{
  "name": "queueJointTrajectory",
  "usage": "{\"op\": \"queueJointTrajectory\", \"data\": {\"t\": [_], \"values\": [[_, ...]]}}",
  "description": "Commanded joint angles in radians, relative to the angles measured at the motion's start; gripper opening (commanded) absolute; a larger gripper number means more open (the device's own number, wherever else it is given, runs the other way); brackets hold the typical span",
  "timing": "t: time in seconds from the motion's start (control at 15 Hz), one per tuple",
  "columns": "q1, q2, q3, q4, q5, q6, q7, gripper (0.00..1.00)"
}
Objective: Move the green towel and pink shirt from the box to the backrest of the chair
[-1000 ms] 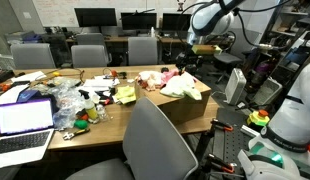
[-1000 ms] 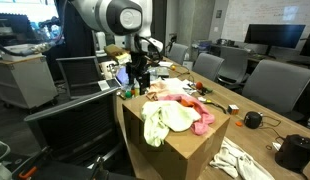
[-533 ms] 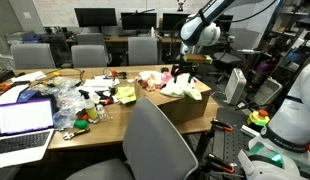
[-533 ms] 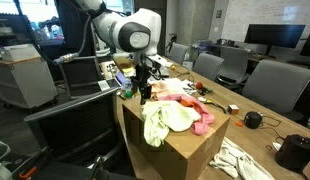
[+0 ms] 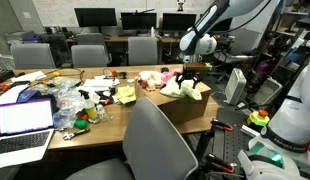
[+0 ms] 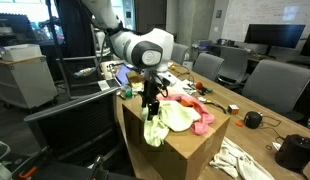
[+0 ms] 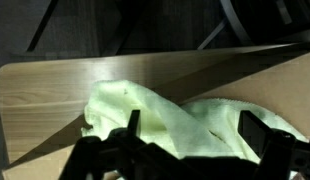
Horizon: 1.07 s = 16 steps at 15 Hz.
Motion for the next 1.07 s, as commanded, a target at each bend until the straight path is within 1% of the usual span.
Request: {"op": "queueJointTrajectory", "data": {"t": [0.0, 0.4, 0.6, 1.0], "values": [[0.004, 0.047, -0.01, 0.031, 0.008, 0.016, 0.04, 1.0], [0.025, 0.099, -0.006, 0.058, 0.008, 0.039, 0.098, 1.0], [0.035, 0.121, -0.015, 0.063, -0.002, 0.056, 0.143, 1.0], [0.036, 0.111, -0.037, 0.035, 0.027, 0.154, 0.249, 1.0]]}}
